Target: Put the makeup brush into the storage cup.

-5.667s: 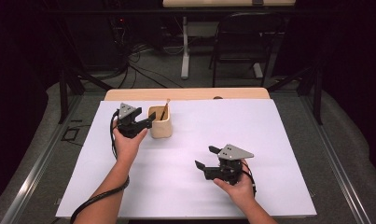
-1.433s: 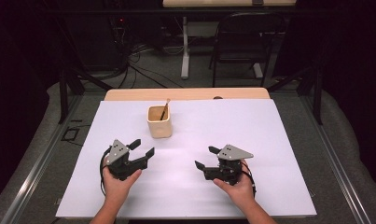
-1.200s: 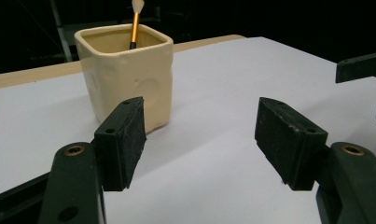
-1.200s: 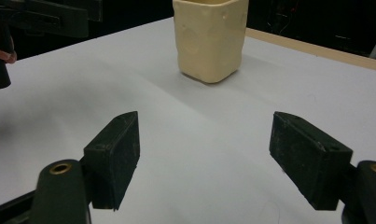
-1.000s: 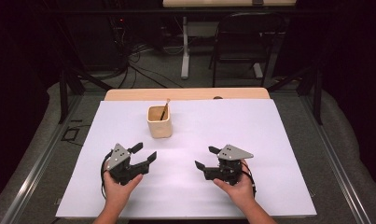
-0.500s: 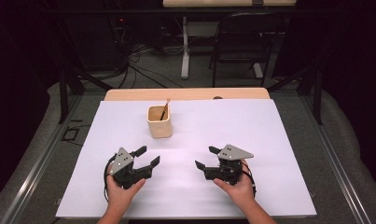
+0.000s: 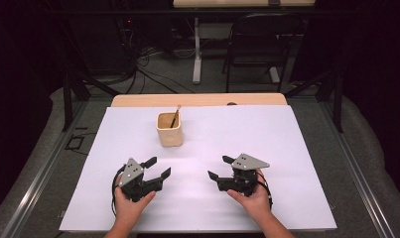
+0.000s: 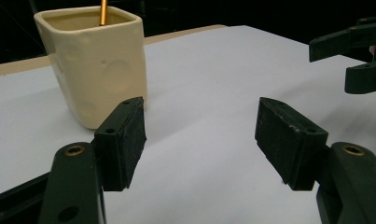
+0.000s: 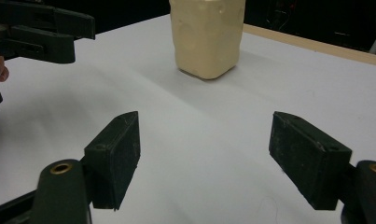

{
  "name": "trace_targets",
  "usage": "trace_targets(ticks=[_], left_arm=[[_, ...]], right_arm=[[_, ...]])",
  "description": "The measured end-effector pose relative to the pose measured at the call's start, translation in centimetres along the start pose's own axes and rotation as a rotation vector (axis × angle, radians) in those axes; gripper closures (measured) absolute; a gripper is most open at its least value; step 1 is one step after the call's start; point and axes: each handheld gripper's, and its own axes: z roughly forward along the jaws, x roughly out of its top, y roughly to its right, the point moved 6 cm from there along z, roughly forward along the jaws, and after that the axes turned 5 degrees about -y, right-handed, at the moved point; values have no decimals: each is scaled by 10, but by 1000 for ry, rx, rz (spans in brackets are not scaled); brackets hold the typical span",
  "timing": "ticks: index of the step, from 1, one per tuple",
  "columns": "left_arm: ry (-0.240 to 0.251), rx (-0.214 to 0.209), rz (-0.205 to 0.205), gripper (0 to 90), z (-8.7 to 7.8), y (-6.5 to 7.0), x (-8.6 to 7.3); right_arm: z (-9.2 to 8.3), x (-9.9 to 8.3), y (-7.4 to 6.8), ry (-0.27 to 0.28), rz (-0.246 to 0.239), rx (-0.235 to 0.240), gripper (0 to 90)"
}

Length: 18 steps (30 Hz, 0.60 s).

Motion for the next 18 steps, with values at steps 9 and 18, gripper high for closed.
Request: trace_targets(ticks=[9,18], left_arm=[[-12,-6,6,336,2,1,-2],[-24,-5,11,335,4,2,-4]], right_arm=[[0,0,1,2,1,-1,245],[0,-1,1,-2,4,-2,246]])
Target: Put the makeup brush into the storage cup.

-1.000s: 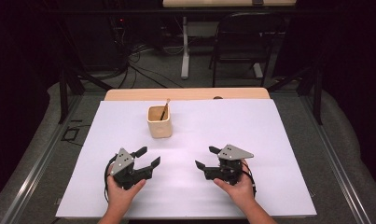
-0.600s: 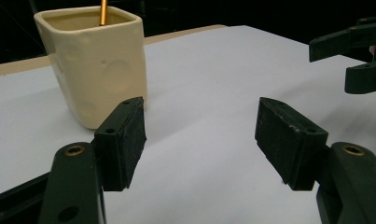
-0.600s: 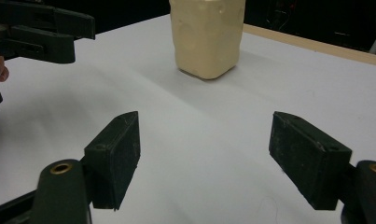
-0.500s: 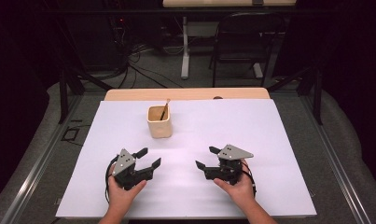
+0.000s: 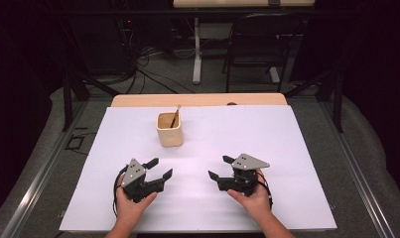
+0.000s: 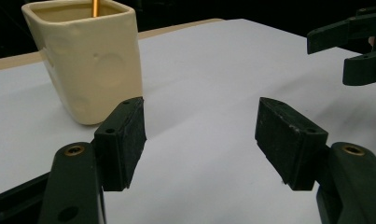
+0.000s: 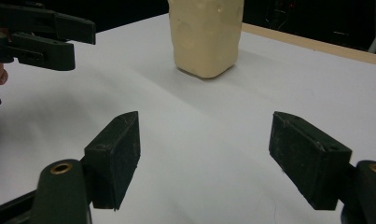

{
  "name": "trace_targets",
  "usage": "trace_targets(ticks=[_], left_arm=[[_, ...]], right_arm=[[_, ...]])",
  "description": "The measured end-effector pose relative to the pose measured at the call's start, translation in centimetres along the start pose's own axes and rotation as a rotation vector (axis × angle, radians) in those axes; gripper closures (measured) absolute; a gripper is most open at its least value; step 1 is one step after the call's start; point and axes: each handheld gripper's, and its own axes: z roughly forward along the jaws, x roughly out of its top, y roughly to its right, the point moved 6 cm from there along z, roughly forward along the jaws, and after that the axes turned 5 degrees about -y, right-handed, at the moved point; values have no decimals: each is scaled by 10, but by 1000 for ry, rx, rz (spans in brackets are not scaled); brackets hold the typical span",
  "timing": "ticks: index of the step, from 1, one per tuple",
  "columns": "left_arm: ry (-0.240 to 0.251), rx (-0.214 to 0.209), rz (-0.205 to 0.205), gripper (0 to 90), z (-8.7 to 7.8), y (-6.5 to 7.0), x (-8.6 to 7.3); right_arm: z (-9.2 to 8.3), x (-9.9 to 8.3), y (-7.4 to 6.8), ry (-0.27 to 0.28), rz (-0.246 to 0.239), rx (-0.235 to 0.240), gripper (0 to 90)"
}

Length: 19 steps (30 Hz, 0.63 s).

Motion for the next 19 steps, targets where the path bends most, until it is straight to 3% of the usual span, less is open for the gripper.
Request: trace_targets(ticks=[19], left_arm=[[-9,-2,-4,335,2,0,-2]], right_arm=[[-2,-1,4,-6,4,-11,246]])
